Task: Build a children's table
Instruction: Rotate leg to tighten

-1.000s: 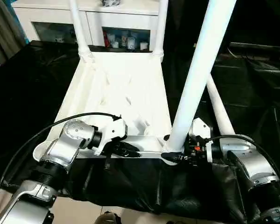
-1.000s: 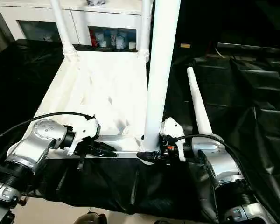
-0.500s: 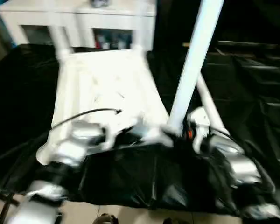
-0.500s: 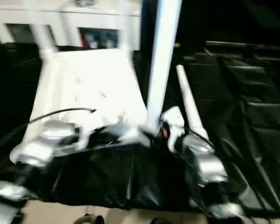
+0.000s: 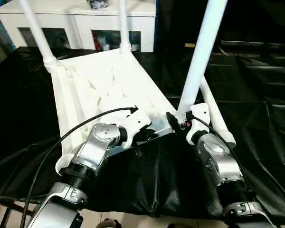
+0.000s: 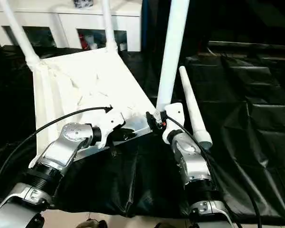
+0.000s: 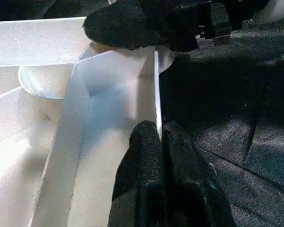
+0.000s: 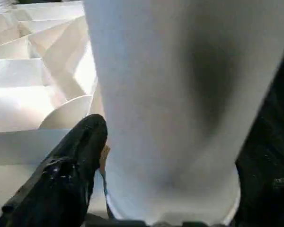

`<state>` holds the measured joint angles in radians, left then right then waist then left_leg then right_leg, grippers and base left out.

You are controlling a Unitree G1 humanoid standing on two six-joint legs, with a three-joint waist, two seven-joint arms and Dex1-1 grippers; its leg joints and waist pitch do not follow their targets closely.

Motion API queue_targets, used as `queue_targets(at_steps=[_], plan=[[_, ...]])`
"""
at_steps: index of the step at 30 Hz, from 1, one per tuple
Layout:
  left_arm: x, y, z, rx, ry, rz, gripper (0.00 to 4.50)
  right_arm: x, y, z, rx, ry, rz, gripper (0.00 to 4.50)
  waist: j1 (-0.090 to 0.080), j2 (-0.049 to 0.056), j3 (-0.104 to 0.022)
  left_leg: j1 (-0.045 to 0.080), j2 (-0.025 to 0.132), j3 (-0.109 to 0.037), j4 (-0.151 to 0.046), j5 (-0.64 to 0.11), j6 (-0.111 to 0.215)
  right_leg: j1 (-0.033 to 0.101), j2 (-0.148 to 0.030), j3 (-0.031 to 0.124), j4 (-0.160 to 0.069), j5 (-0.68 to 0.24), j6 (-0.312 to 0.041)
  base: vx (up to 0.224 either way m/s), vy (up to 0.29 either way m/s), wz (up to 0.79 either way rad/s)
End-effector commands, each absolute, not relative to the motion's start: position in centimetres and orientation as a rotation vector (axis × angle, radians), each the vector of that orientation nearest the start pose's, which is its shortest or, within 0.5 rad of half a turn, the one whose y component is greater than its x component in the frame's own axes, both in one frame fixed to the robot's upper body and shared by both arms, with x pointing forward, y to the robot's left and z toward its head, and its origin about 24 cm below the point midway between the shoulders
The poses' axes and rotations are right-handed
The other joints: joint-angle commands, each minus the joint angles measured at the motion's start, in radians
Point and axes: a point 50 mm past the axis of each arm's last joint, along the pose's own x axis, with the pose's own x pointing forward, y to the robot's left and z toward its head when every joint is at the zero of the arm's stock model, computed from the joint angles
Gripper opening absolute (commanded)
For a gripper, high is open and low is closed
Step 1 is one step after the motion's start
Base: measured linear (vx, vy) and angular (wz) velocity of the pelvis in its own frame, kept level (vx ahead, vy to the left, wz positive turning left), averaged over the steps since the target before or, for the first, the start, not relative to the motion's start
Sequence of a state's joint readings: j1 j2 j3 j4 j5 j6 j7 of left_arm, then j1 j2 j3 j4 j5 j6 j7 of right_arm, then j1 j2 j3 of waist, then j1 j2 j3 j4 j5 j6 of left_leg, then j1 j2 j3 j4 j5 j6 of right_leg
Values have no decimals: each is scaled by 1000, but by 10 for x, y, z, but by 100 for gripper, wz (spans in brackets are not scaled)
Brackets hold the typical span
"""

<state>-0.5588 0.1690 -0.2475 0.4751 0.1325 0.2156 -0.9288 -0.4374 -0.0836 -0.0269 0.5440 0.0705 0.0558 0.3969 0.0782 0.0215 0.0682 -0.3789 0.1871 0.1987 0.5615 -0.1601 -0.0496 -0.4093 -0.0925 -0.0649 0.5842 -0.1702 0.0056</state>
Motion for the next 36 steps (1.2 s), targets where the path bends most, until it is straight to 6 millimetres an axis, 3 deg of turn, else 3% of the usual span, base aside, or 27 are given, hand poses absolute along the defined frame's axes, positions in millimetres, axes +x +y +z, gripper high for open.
queue_targets(at_steps=[1, 4, 5, 8, 11, 15, 18, 21, 31, 34, 36], plan=[[305, 53, 60, 339, 249, -1315, 0, 317, -95, 31, 11, 194, 677, 407, 1, -8, -53, 14, 43, -25, -73, -319, 31, 36, -57, 44, -81, -329, -175, 0, 0, 0], [304, 65, 62, 362, 246, -1360, 0, 309, -99, 35, -30, 178, 824, 407, 5, -9, -57, 10, 42, -23, -68, -273, 52, 43, -57, 43, -71, -248, -194, 0, 0, 0], [302, 75, 63, 375, 248, -1401, 0, 301, -102, 37, -67, 177, 947, 407, 9, -9, -62, 9, 43, -20, -59, -215, 80, 47, -53, 42, -60, -151, -215, 0, 0, 0], [301, 84, 63, 385, 259, -1434, 0, 291, -106, 38, -83, 193, 1072, 407, 15, -7, -62, 8, 45, -14, -53, -163, 119, 46, -49, 39, -48, -53, -252, 0, 0, 0], [300, 95, 63, 404, 283, -1470, 0, 282, -112, 39, -116, 228, 1200, 407, 16, -4, -58, 9, 47, -14, -55, -185, 115, 45, -51, 38, -51, -94, -263, 0, 0, 0], [298, 111, 64, 431, 317, -1531, 0, 270, -120, 40, -152, 306, 1383, 407, 21, -3, -49, 17, 52, -15, -64, -279, 79, 38, -53, 41, -66, -239, -237, 0, 0, 0], [297, 114, 64, 427, 324, -1544, 0, 267, -121, 40, -152, 322, 1419, 407, 23, -3, -47, 20, 54, -16, -68, -297, 58, 35, -55, 44, -67, -260, -235, 0, 0, 0], [297, 117, 66, 411, 329, -1573, 0, 265, -122, 41, -145, 348, 1471, 373, 25, -5, -46, 16, 53, -17, -69, -290, 54, 37, -56, 45, -66, -261, -235, 0, 0, 0], [297, 120, 66, 379, 330, -1585, 0, 260, -118, 40, -87, 361, 1483, 298, 32, -3, -50, 16, 53, -17, -65, -247, 63, 39, -57, 44, -59, -207, -246, 0, 0, 0], [298, 119, 65, 365, 329, -1558, 0, 263, -118, 39, -69, 341, 1435, 279, 32, -3, -49, 15, 52, -16, -66, -261, 56, 40, -58, 44, -62, -223, -244, 0, 0, 0], [300, 118, 64, 355, 325, -1525, 0, 268, -118, 40, -38, 313, 1358, 277, 31, -3, -45, 16, 52, -17, -70, -294, 43, 37, -60, 45, -68, -281, -232, 0, 0, 0]])
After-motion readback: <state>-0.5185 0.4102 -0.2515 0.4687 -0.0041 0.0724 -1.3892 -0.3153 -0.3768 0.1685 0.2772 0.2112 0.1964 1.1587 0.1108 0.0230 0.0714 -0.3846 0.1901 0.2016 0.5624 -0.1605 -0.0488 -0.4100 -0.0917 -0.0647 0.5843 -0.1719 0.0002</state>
